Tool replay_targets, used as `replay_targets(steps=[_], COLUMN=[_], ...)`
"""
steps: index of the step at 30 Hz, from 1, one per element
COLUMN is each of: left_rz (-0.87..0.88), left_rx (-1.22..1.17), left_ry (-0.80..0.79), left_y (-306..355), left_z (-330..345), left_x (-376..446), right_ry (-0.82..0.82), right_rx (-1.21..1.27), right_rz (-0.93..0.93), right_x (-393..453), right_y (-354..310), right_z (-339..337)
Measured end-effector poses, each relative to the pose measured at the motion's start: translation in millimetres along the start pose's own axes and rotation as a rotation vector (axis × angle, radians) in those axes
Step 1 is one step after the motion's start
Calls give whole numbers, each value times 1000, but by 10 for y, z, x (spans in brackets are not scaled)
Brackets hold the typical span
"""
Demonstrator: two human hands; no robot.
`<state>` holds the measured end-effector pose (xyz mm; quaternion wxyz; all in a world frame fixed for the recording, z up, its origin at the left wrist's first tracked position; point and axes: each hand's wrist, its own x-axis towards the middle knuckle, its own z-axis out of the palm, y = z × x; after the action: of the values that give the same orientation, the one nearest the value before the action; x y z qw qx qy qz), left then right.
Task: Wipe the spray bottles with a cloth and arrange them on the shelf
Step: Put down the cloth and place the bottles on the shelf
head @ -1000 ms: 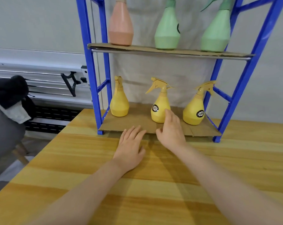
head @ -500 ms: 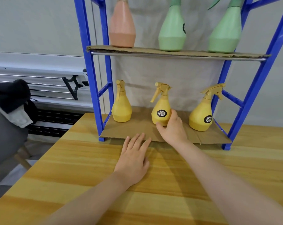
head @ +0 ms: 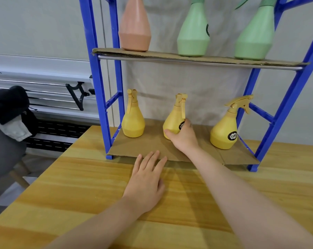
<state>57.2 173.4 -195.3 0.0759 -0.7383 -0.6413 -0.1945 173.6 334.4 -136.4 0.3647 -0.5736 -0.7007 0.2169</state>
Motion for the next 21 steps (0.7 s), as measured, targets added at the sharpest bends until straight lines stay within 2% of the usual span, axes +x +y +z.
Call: replay_targets(steps=[12, 21], left_rz=[9, 25], left_rx=[-29, -109], left_ry=[25, 41], left_y=[-10, -67], left_z=[-10, -8], left_x=[-12, -3], right_ry=[-46, -117], right_rx=[-23, 71], right_rz=[24, 34], right_x=[-87, -191], right_y=[156, 200], right_z=[-262, -377])
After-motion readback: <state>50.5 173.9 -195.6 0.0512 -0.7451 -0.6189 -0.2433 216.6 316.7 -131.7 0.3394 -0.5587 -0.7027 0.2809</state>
